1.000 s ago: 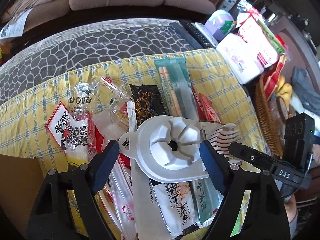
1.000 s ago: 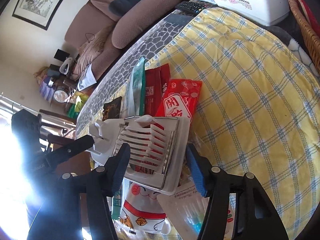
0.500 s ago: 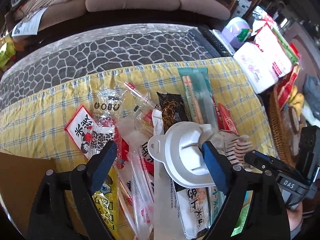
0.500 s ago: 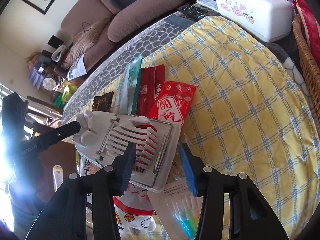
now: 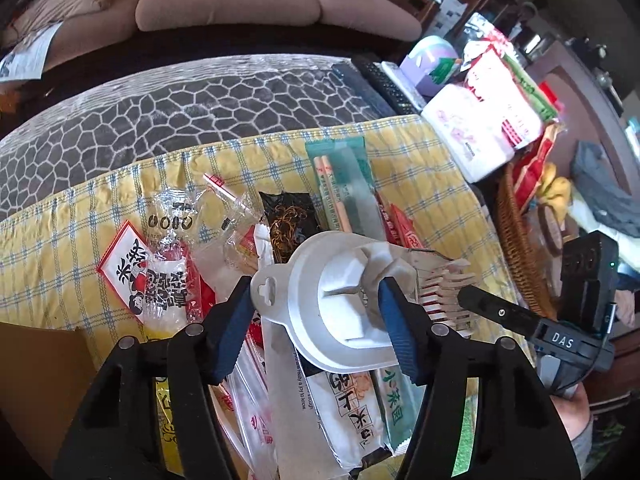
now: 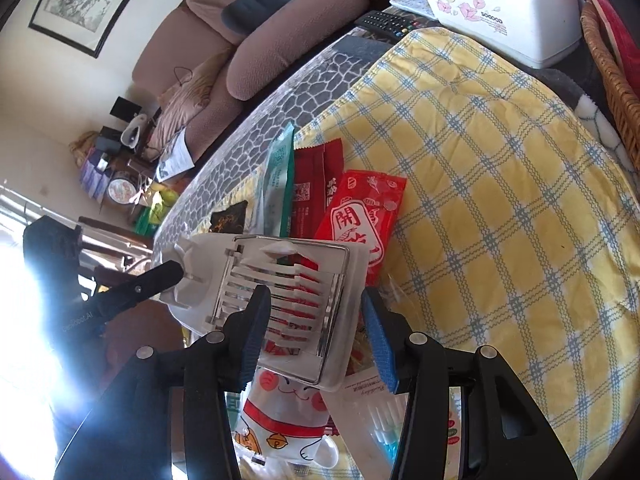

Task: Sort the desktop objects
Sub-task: 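Grasp the white egg slicer with the right tool, then lift the egg slicer with the right tool and carry it toward the box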

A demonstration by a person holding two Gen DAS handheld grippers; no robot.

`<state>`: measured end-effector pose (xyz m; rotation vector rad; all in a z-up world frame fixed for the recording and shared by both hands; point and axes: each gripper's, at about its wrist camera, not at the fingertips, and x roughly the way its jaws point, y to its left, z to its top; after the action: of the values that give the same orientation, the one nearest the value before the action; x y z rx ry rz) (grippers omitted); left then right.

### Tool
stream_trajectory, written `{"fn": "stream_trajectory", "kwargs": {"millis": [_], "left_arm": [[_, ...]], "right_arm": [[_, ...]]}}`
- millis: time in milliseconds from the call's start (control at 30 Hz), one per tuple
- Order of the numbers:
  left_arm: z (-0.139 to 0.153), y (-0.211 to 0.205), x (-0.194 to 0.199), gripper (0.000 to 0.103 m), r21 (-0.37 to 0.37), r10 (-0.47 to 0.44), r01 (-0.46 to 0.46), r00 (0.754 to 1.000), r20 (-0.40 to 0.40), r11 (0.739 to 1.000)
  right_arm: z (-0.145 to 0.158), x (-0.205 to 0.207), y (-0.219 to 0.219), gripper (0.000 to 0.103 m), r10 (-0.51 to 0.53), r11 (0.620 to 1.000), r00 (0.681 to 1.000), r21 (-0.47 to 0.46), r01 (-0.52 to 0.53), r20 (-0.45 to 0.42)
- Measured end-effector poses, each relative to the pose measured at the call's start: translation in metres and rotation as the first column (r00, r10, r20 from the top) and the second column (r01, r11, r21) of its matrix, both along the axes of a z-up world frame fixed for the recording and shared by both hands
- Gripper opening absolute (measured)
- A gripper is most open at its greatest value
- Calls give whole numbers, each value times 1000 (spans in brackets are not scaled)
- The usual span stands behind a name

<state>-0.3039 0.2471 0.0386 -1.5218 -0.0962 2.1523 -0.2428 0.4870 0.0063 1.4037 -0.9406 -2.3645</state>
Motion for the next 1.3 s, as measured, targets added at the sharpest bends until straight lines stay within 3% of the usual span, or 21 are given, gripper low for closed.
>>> {"fn": "stream_trajectory", "kwargs": {"millis": [300,633,833,1100,1300], "left_arm": [[64,-16,24,59,24,-7,10,995,-101,1000],[114,-65,54,59,53,17,-10,989,-145,999],[117,-72,74,59,40,12,-6,990,-142,999],[102,-64,94,59,32,-17,20,995,-102,999],[120,-86,102,59,50,-10,16,993,-121,999]], "right_arm": [[66,12,-15,50,11,998,995,60,-5,-97],[133,40,-58,50,74,995,980,80,-60,-186],[141,52,-69,50,84,993,979,92,-68,-185],[127,71,-60,50,77,993,986,105,-63,-146],[130,78,-71,50,95,993,984,83,-83,-154]]}}
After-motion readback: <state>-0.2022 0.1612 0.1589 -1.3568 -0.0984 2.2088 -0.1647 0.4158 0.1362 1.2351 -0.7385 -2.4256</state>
